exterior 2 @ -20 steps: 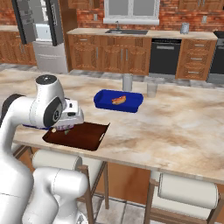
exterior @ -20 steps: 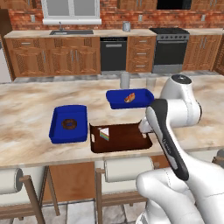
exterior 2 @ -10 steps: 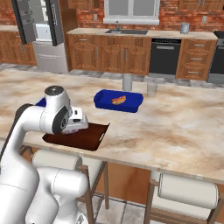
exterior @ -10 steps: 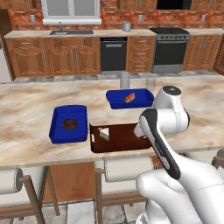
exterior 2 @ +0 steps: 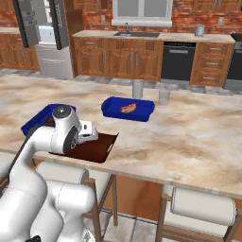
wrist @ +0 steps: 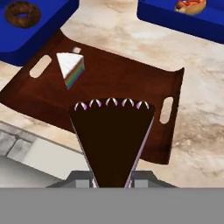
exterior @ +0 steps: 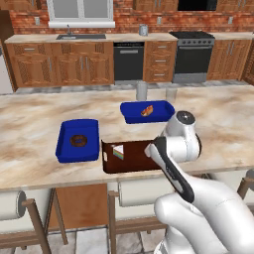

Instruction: Take the cakes from the fridge and place them on the empty tray on the dining counter.

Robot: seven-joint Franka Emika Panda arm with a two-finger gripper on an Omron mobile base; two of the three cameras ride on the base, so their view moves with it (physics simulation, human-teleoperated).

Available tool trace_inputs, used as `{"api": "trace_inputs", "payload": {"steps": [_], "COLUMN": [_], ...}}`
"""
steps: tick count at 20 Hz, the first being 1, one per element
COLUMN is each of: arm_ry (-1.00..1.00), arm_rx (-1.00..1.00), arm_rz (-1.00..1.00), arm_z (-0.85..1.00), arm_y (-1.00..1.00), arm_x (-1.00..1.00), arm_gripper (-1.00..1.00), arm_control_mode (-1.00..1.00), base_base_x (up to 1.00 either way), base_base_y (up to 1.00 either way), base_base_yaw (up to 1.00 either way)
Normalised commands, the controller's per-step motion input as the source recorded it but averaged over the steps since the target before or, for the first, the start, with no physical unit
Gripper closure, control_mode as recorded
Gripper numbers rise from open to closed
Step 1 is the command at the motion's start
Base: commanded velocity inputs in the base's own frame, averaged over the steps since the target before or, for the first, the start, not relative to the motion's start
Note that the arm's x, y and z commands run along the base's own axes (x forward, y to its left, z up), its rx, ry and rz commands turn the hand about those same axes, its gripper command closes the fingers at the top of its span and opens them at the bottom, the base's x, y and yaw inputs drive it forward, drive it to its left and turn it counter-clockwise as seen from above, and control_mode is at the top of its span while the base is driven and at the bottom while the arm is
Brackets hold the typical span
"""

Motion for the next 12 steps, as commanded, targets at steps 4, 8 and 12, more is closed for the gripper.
{"api": "trace_inputs", "payload": {"steps": [4,8,12], "arm_ry": [0.00,0.00,0.00], "arm_rx": [0.00,0.00,0.00], "arm_rz": [0.00,0.00,0.00], "arm_z": [-0.19,-0.25,-0.29], "arm_y": [0.01,0.00,0.03], "arm_x": [0.44,0.48,0.50], "arm_gripper": [1.00,1.00,1.00], "arm_control_mode": [-1.00,-1.00,-1.00], "base_base_x": [0.00,0.00,0.00], "base_base_y": [0.00,0.00,0.00], "base_base_yaw": [0.00,0.00,0.00]}}
